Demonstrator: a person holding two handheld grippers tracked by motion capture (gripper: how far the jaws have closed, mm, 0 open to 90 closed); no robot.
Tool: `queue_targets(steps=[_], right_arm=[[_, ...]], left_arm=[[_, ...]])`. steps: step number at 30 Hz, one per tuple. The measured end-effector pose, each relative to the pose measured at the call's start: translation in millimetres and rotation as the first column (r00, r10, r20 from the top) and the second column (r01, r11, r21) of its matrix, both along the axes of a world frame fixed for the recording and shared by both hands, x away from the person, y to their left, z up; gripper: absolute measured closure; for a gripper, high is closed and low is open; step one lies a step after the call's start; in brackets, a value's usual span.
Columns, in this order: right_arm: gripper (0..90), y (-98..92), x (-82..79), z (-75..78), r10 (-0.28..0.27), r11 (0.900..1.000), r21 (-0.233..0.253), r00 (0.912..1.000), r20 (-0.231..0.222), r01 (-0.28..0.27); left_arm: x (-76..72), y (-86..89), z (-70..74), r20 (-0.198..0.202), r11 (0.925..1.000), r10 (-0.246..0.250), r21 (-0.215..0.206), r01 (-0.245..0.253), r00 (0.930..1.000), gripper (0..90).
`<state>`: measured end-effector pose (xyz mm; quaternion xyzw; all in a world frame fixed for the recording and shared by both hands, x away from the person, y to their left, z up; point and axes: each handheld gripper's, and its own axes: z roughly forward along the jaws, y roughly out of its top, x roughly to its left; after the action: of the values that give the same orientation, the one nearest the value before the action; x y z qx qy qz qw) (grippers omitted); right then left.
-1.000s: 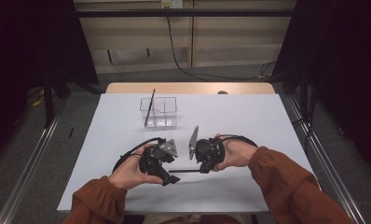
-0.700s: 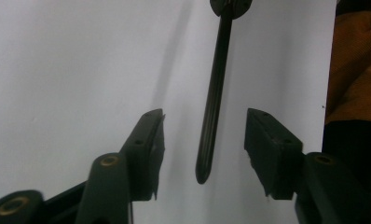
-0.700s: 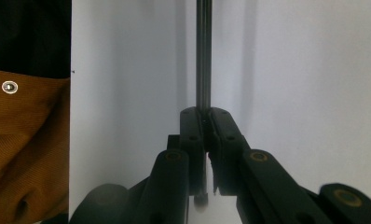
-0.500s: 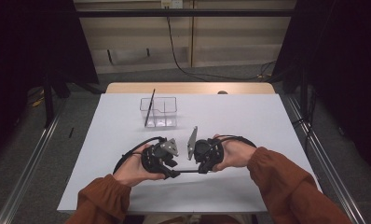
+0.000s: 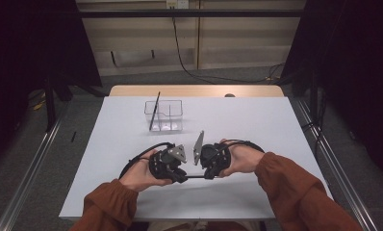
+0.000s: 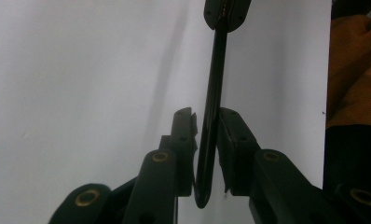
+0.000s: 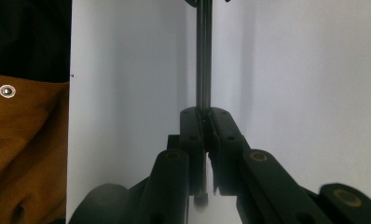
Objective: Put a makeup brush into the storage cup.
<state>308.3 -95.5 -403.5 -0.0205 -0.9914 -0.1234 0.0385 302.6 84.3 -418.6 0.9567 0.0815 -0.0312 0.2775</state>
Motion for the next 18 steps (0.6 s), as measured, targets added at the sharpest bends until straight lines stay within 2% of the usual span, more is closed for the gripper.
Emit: queue_targets(steps=[5, 9, 10, 14, 16, 17, 18], right_arm=[[84.4, -1.2, -0.8, -0.8, -0.009, 1.0, 0.004, 0.9999, 0.004, 0.009], [84.3, -1.8, -0.2, -1.3, -0.002, 1.0, 0.001, 0.9999, 0.01, 0.002], [84.3, -2.3, -0.2, -1.3, -0.002, 1.0, 0.005, 1.0, 0.009, 0.002], [83.9, -3.6, 0.6, -1.6, -0.007, 1.0, 0.016, 0.9997, 0.022, 0.007], [83.6, -4.0, 1.1, -1.7, -0.007, 1.0, 0.014, 0.9997, 0.022, 0.006], [82.9, -4.2, 1.3, -2.1, -0.005, 1.0, 0.012, 0.9996, 0.027, 0.004], [82.7, -4.3, 1.5, -2.3, -0.003, 1.0, 0.013, 0.9996, 0.028, 0.003]], left_arm=[[1.0, -1.4, -1.1, -0.02, 1.0, -0.002, -0.004, 0.002, 0.9998, 79.9], [1.1, -2.0, -2.1, -0.013, 1.0, -0.003, -0.002, 0.003, 0.9999, 80.9], [1.1, -1.7, -2.3, -0.011, 0.9999, 0.004, -0.012, -0.004, 0.9999, 81.0], [3.1, -1.4, -3.6, -0.021, 0.9998, -0.007, -0.017, 0.006, 0.9998, 81.6], [1.8, -2.3, -3.3, -0.014, 0.9999, -0.008, -0.011, 0.008, 0.9999, 82.2], [1.7, -2.4, -3.4, -0.026, 0.9997, -0.019, -0.015, 0.019, 0.9995, 83.3], [0.3, -2.7, -3.0, -0.02, 0.9998, -0.01, -0.019, 0.009, 0.9997, 83.6]])
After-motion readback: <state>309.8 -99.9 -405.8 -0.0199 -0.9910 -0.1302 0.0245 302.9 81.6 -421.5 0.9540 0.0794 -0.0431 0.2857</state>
